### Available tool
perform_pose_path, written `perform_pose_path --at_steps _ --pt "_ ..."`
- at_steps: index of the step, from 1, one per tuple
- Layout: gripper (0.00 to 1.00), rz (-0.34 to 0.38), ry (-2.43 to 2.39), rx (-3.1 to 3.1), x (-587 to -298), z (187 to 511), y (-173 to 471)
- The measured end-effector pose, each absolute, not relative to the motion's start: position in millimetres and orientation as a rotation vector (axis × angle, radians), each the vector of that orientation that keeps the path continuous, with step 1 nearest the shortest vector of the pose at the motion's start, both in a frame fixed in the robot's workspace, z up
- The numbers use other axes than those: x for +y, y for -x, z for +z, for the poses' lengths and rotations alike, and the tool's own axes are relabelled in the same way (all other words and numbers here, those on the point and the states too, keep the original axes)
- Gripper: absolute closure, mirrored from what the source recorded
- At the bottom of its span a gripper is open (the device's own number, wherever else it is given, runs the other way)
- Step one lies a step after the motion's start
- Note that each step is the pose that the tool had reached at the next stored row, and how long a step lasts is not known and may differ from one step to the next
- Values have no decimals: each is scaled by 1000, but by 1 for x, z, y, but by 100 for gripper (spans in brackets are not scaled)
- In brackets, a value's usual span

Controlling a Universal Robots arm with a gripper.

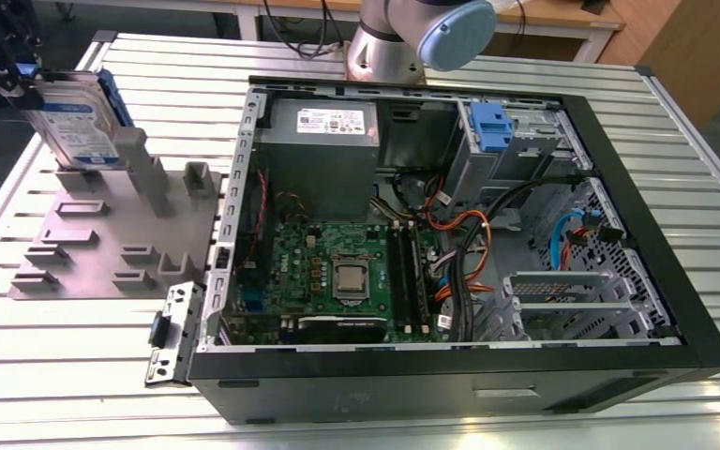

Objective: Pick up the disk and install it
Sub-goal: 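Pick up the disk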

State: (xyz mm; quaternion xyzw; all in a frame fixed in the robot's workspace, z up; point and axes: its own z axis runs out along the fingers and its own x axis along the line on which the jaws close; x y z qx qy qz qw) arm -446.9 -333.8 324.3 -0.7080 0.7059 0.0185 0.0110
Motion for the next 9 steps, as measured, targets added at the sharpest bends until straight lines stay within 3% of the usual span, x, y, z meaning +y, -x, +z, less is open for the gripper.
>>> perform_pose_path --at_steps 9 --pt "64 58 2209 2202 -334 326 446"
